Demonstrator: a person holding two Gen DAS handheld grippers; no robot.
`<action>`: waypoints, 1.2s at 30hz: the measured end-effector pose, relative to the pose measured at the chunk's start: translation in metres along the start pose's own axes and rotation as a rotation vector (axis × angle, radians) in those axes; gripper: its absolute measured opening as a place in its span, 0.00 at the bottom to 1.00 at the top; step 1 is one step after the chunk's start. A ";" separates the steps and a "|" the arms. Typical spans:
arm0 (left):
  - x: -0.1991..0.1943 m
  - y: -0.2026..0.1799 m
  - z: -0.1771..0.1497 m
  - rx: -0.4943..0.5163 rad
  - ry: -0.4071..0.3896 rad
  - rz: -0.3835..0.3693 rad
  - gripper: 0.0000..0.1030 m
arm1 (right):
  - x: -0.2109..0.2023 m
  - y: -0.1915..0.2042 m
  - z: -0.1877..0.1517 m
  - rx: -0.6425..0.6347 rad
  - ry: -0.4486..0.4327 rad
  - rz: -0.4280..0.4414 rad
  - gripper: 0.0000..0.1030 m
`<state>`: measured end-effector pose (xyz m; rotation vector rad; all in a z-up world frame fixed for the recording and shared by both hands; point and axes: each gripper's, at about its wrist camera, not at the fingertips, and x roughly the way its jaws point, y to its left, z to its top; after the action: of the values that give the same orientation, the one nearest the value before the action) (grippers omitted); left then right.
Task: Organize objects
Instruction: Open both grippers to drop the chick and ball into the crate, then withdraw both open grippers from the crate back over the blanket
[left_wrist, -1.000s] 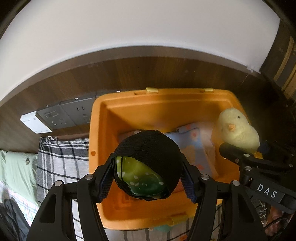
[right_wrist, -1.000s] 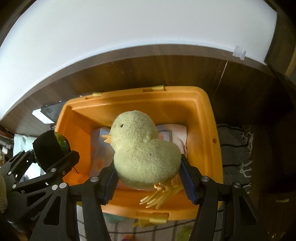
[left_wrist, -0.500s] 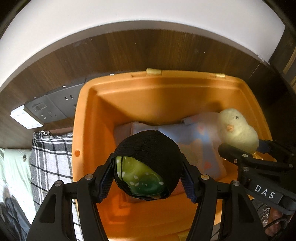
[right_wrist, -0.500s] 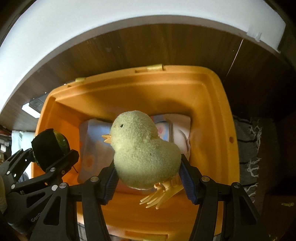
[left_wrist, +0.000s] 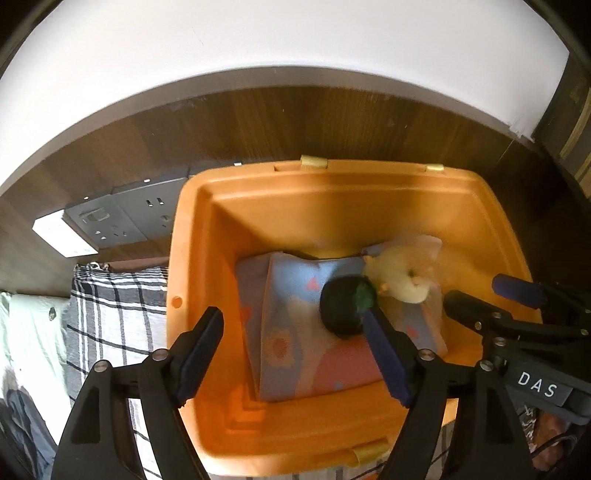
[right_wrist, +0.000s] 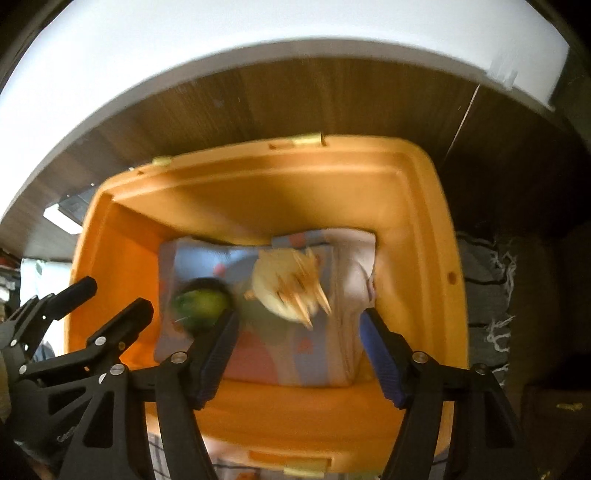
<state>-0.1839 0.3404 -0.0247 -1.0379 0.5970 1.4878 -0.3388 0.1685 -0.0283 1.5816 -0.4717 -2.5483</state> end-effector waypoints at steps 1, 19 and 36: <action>-0.003 0.001 0.000 0.000 -0.005 0.001 0.76 | -0.003 -0.001 0.000 0.001 -0.007 -0.001 0.66; -0.068 -0.003 -0.024 0.010 -0.100 0.009 0.79 | -0.068 0.003 -0.031 0.014 -0.142 -0.008 0.66; -0.121 -0.010 -0.057 0.019 -0.169 -0.003 0.82 | -0.123 0.002 -0.076 -0.003 -0.226 0.002 0.66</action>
<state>-0.1663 0.2328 0.0539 -0.8872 0.4889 1.5466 -0.2158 0.1820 0.0458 1.2963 -0.4892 -2.7379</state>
